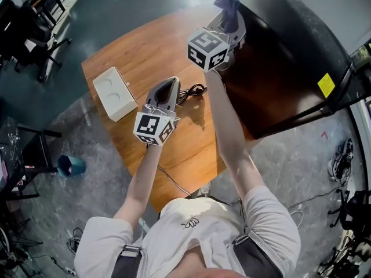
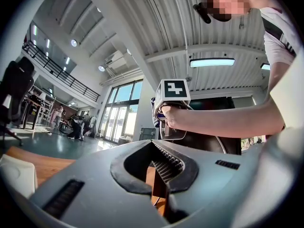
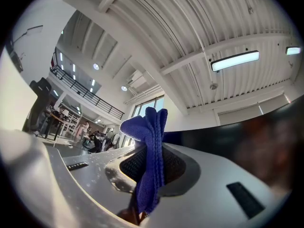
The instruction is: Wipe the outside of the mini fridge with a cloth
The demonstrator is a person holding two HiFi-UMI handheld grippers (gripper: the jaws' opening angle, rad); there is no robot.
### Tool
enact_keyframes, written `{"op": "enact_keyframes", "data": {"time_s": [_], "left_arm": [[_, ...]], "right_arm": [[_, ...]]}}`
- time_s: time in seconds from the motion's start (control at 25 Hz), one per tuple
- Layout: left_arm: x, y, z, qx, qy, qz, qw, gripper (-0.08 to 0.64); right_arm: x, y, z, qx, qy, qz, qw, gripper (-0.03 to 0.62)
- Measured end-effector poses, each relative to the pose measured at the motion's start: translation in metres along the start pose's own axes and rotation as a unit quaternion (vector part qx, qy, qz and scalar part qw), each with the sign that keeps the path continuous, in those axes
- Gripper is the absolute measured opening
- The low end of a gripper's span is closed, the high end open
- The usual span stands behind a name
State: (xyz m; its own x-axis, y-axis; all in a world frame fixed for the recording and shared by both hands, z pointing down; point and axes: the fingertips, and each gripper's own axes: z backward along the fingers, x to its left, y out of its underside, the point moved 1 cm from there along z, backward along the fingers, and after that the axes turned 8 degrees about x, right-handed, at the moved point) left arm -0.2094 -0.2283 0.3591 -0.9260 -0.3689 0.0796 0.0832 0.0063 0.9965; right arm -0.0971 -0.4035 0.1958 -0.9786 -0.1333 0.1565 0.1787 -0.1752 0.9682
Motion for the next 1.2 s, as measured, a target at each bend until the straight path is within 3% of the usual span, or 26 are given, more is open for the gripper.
{"op": "enact_keyframes", "data": {"time_s": [0.36,0.76,1.2], "left_arm": [[-0.008,-0.003,0.001,-0.003,0.000,0.002,1.0000,0.005],[-0.044,-0.013,0.007,-0.018,0.026,0.000,0.9995,0.005],[-0.095,-0.024,0.014,-0.032,0.059,-0.001,0.9977,0.005]], "right_arm": [[-0.016,-0.001,0.010,0.001,0.008,0.003,1.000,0.062],[-0.076,0.000,0.060,0.010,0.052,-0.028,0.998,0.061],[-0.154,-0.005,0.129,-0.006,0.109,0.020,0.994,0.063]]}}
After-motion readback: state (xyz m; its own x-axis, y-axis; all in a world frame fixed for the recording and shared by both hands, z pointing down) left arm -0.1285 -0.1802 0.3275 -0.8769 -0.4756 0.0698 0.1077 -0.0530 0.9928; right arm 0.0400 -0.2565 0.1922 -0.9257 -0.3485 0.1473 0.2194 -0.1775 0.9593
